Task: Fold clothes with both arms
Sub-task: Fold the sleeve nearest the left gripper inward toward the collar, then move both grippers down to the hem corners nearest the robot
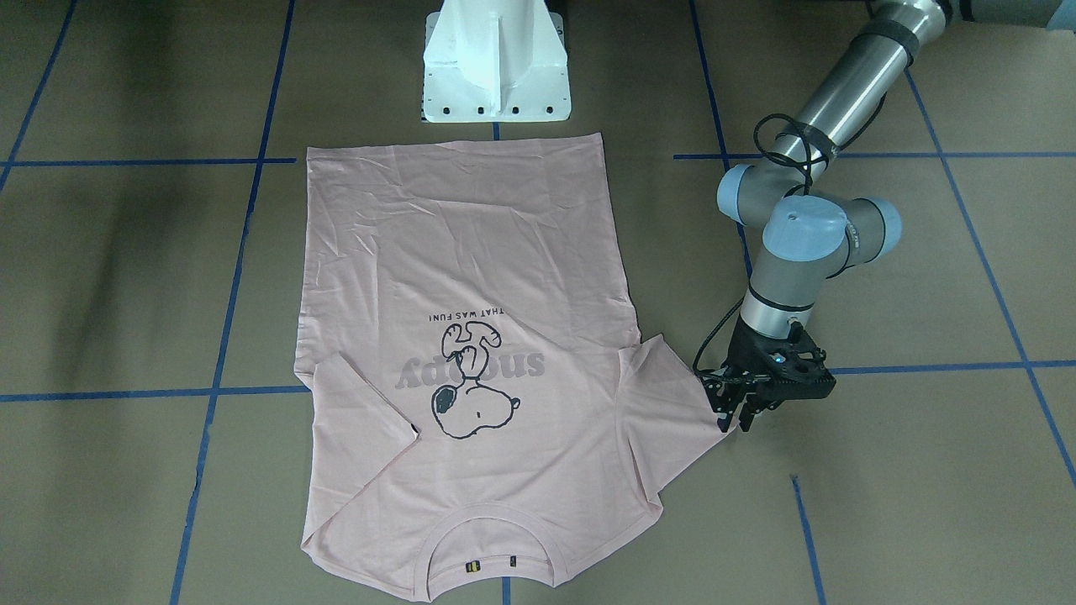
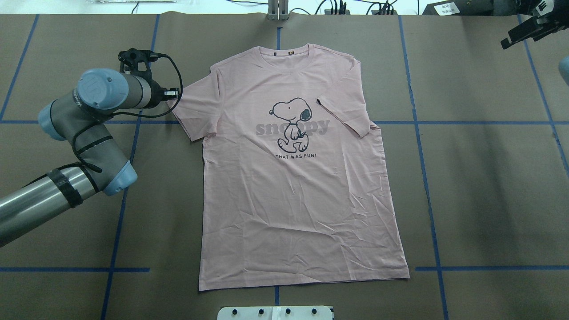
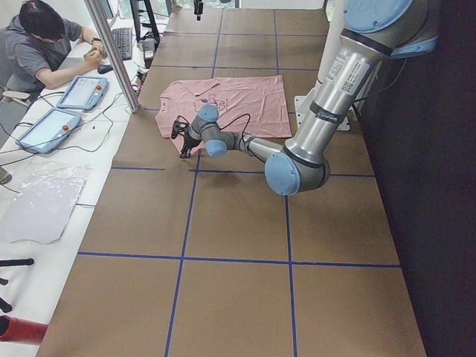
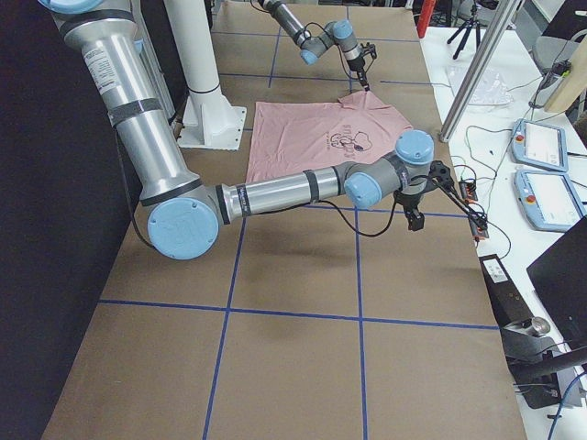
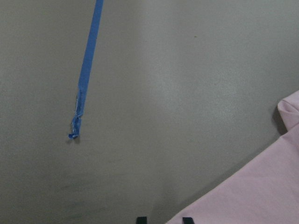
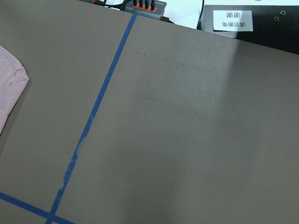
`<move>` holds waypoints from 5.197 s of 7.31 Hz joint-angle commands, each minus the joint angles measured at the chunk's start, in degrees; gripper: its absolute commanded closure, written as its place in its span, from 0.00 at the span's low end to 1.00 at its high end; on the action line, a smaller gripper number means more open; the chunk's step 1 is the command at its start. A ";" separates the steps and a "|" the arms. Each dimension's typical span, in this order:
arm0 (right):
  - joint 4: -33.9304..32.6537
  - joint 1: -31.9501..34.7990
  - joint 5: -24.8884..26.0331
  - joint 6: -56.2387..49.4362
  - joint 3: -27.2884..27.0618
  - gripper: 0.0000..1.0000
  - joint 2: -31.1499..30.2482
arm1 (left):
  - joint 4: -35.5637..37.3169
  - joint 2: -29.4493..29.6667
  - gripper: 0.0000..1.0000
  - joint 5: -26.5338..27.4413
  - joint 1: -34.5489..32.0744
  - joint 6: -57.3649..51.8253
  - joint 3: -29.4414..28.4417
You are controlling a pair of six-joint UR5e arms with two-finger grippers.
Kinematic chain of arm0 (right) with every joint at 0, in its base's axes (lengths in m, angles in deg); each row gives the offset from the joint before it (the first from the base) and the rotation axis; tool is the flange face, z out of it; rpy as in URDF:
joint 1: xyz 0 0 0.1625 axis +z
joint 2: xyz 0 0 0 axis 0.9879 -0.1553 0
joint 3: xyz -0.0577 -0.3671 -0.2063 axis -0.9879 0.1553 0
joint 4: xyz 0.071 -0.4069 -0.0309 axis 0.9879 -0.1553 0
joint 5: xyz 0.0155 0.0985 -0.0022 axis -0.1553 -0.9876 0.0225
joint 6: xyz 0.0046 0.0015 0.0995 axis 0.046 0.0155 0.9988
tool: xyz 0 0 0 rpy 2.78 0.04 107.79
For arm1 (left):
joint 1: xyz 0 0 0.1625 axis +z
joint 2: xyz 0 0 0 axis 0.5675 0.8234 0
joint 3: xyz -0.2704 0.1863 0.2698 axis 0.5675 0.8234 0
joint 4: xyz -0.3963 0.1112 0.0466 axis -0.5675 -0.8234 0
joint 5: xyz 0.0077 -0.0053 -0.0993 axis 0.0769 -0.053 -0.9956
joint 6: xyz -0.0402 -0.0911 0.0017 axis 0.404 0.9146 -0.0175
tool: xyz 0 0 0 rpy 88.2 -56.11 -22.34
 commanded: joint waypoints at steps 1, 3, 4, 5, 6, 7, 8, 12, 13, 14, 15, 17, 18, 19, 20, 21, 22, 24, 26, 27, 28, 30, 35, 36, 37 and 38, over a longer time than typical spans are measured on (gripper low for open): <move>0.03 0.04 -0.01 0.07 0.00 0.00 -0.12 | -0.09 -0.10 0.63 0.00 0.25 0.00 0.01; 0.03 0.04 -0.01 -0.02 -0.08 0.00 -0.47 | -0.27 -0.01 0.66 0.00 0.52 0.00 0.19; 0.03 0.13 -0.01 0.07 -0.08 0.00 -0.47 | -1.22 -0.36 0.84 0.00 0.52 0.00 0.27; 0.03 0.13 -0.01 0.07 -0.08 0.00 -0.47 | -1.50 -0.37 1.00 0.00 0.52 -0.17 0.27; 0.03 0.13 -0.01 0.07 -0.08 0.00 -0.56 | -1.50 -0.54 1.00 0.00 0.52 -0.35 0.27; 0.03 0.13 -0.10 0.07 -0.08 0.00 -0.65 | -1.24 -0.72 1.00 0.00 0.52 -2.96 0.54; 0.03 0.13 -0.10 0.15 -0.17 0.00 -0.65 | -0.80 -0.72 1.00 -0.17 0.43 -4.82 2.89; -0.05 0.13 -0.10 0.51 -0.79 0.00 -0.91 | 25.77 7.50 1.00 -0.44 1.04 -3.78 13.46; 0.03 0.13 -0.10 0.59 -0.79 0.00 -0.91 | 30.88 10.07 1.00 -0.35 1.83 -1.78 13.20; 0.03 0.13 -0.01 0.59 -0.79 0.00 -0.91 | 31.37 12.79 1.00 -0.35 2.97 0.16 10.67; -0.05 0.13 -0.01 0.68 -0.79 0.00 -0.82 | 31.37 18.13 1.00 -0.09 3.94 3.22 3.34; -0.05 0.13 -0.01 0.68 -0.79 0.00 -0.82 | 31.37 24.40 1.00 0.09 5.09 5.01 -5.41; -0.05 0.13 -0.01 0.68 -0.79 0.00 -0.82 | 31.37 25.81 1.00 0.09 5.00 5.10 -7.44; -0.05 0.13 -0.01 0.68 -0.79 0.00 -0.82 | 31.46 27.22 1.00 0.09 5.09 5.18 -9.29; 0.03 0.13 -0.01 0.68 -0.79 0.00 -0.91 | 31.46 27.41 1.00 0.09 5.18 5.27 -9.57; 0.03 0.13 -0.01 0.68 -0.96 0.00 -0.91 | 31.11 27.15 0.01 0.00 5.26 4.05 -9.13; -0.05 0.04 -0.01 1.38 -2.18 0.00 -1.00 | 30.50 26.45 0.00 -0.26 5.35 3.87 -6.17; -0.05 -1.79 -0.18 9.77 -7.52 0.00 -2.83 | 30.84 21.28 0.00 -2.10 5.44 3.78 5.23; -0.14 -9.59 1.74 26.26 -20.23 0.00 -8.00 | 30.67 13.39 0.00 -4.66 5.79 1.24 17.17; -0.23 -14.94 5.66 33.13 -26.82 0.00 -11.60 | 30.41 8.65 0.00 -5.79 7.27 1.06 23.85; -0.23 -21.34 11.19 41.21 -33.07 0.00 -14.94 | 30.49 5.29 0.00 -6.41 9.29 1.23 29.40; -0.14 -34.69 21.38 55.36 -44.06 0.00 -22.06 | 30.58 -0.78 0.00 -5.89 15.44 3.06 38.56; 5.64 -72.86 58.31 80.65 -51.15 0.04 -32.71 | 30.58 -11.86 0.23 4.98 36.16 26.67 46.68; 7.75 -74.74 59.74 81.18 -51.06 0.04 -33.95 | 30.58 -13.97 0.32 5.79 39.16 29.85 46.51; 7.85 -74.84 60.02 81.19 -51.06 0.03 -34.22 | 30.58 -15.47 0.33 6.50 40.58 30.84 46.16; 7.86 -75.02 60.02 81.19 -51.06 0.03 -34.22 | 30.76 -15.92 0.33 7.37 41.21 30.94 45.37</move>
